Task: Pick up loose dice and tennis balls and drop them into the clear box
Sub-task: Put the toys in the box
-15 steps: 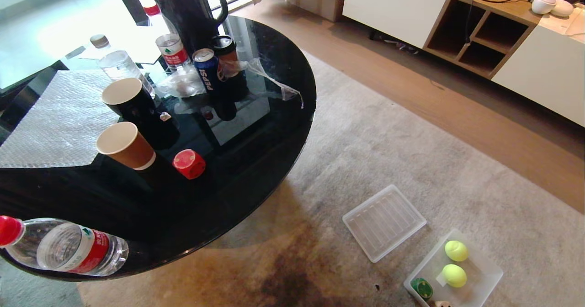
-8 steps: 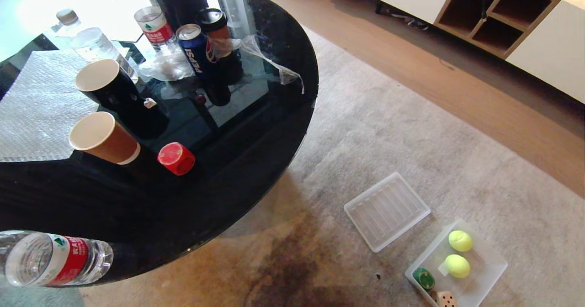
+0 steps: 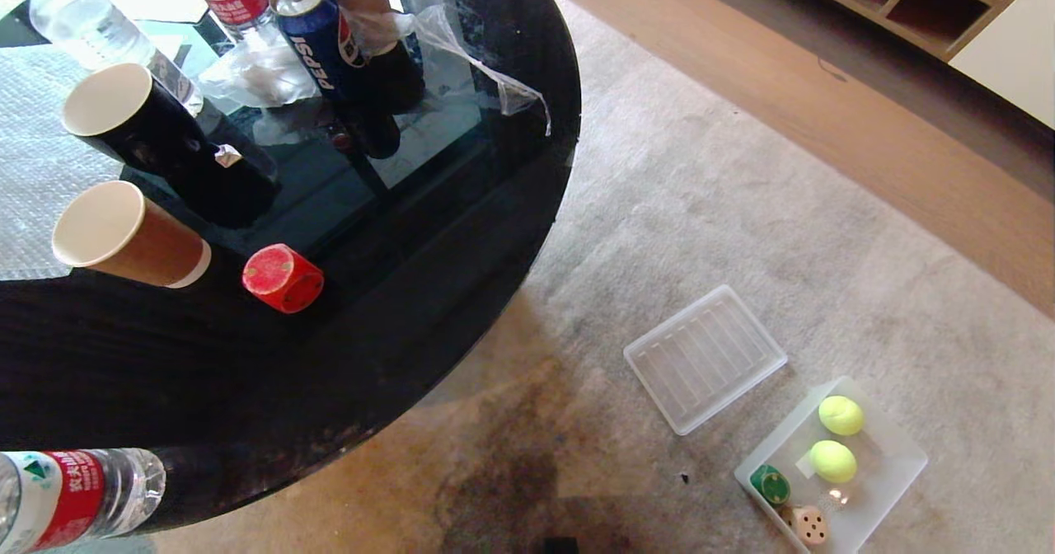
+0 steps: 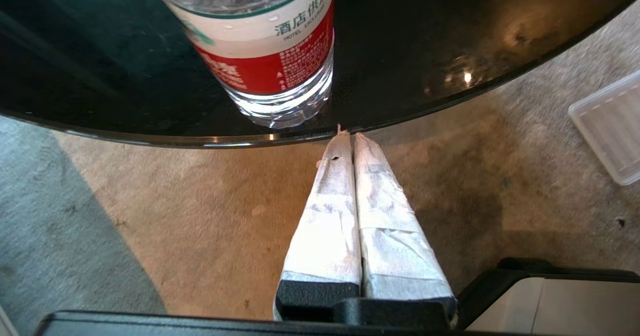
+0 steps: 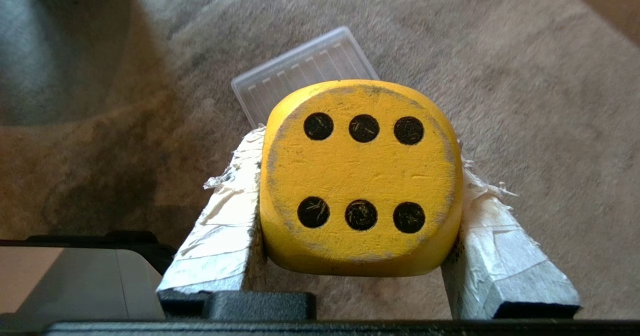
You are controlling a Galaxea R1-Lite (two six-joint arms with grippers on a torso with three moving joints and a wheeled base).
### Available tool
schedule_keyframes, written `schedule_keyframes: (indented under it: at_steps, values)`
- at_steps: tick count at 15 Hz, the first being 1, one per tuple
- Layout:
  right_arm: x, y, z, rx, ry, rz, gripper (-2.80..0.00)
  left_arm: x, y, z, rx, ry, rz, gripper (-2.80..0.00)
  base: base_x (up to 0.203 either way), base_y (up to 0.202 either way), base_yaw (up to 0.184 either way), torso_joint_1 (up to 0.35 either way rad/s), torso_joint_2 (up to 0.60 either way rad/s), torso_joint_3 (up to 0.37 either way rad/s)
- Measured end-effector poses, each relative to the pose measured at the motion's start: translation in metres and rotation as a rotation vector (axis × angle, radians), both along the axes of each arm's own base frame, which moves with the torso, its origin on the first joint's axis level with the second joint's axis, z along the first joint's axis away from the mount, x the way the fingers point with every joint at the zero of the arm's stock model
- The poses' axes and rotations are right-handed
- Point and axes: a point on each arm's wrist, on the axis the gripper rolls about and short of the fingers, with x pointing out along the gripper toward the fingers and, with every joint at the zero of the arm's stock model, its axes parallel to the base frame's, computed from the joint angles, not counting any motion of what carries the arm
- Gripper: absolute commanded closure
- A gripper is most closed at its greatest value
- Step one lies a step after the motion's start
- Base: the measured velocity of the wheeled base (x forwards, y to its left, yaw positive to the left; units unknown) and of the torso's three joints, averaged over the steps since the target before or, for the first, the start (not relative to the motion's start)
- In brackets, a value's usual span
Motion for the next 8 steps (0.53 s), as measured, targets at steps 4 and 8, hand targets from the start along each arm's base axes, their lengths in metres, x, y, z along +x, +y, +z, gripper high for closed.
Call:
schedule_keyframes:
  at_steps: [4,8]
  values:
    - [0.0,0.0,-0.0001,0.001,0.001,-0.001,0.0,0.0,0.0,0.0002,0.0,-0.002,0.0,0.0,0.0,0.0,0.0,0.001,0.0,-0.196]
    - [0.0,0.0,0.0,0.001,0.0,0.0,0.0,0.0,0.0,0.0,0.0,0.0,0.0,0.0,0.0,0.0,0.0,0.004,0.0,-0.195]
